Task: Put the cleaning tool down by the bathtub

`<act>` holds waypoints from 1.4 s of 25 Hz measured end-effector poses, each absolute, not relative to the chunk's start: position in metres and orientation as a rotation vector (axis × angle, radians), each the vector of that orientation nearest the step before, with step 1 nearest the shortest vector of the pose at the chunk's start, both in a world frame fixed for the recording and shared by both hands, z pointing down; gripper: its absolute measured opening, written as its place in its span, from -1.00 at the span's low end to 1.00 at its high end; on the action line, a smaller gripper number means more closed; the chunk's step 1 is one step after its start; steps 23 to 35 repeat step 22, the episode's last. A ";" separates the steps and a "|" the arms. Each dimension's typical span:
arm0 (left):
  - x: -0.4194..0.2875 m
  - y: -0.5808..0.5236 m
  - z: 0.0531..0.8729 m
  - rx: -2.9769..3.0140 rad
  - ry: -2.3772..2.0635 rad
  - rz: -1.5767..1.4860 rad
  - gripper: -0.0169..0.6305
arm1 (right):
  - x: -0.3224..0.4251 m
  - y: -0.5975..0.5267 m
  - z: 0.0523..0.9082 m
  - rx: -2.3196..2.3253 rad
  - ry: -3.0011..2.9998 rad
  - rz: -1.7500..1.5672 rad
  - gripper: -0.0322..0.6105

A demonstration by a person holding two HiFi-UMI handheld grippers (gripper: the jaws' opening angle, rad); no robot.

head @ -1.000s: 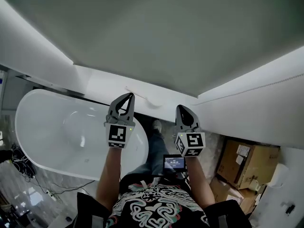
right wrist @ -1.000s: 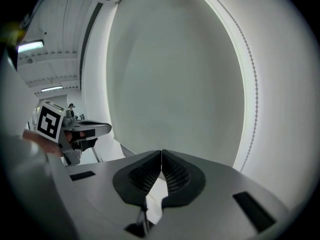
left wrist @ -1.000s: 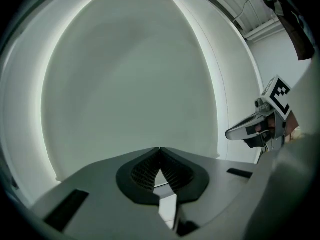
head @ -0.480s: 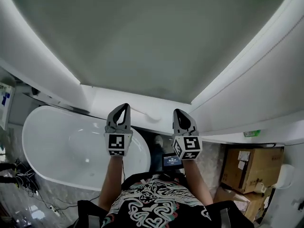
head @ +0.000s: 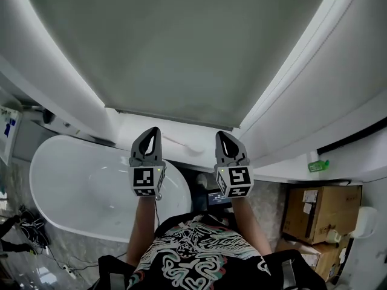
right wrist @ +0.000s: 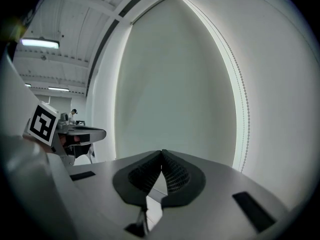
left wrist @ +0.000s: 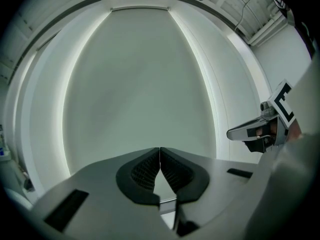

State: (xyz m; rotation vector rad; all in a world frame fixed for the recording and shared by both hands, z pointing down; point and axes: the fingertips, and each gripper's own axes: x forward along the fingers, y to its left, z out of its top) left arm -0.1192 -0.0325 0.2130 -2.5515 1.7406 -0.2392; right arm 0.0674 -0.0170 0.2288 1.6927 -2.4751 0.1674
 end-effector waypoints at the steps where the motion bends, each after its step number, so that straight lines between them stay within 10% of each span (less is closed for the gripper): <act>1: -0.119 -0.029 0.214 -2.559 1.740 -0.242 -0.89 | 0.066 -0.015 0.228 1.689 -2.475 0.166 -0.81; 35: -0.100 -0.023 0.223 -2.609 1.709 -0.247 -0.89 | 0.073 -0.003 0.230 1.687 -2.462 0.142 -0.81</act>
